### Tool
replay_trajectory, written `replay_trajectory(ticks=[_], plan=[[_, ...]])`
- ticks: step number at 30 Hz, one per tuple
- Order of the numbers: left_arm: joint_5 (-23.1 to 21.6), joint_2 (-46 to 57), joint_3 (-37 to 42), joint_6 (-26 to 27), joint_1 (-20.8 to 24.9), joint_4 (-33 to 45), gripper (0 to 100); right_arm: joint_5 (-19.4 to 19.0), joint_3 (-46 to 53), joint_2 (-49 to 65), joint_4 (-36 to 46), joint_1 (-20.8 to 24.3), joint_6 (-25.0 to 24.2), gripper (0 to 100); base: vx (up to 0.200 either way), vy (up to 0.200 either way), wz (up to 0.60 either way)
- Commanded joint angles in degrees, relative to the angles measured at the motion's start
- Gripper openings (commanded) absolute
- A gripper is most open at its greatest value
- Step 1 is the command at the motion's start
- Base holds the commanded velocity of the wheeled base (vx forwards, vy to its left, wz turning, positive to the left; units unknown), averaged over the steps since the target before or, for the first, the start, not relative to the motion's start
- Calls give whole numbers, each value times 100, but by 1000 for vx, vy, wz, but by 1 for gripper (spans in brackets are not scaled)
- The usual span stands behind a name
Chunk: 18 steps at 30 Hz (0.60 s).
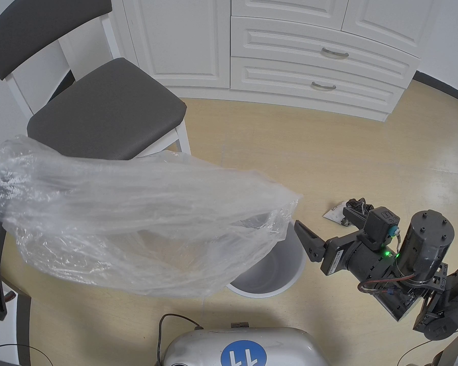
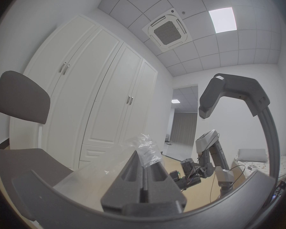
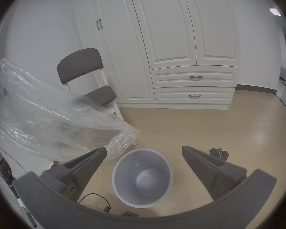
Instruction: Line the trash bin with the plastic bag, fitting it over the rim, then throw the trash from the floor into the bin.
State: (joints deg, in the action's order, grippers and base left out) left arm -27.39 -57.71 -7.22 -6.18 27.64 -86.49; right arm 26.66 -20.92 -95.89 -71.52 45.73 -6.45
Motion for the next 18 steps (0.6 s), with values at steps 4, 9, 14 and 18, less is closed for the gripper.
replay_trajectory(ticks=[4,9,14,18], plan=[[6,137,89,-6,444,1,0,32,35,-659,-828,6,-32,100,0,0,0],[6,137,124,20,594,1,0,32,70,-685,-995,6,-23,100,0,0,0],[6,137,133,12,603,1,0,15,44,-694,-1004,6,-23,100,0,0,0],[-3,128,186,12,682,1,0,-3,35,-668,-1013,6,-23,100,0,0,0]])
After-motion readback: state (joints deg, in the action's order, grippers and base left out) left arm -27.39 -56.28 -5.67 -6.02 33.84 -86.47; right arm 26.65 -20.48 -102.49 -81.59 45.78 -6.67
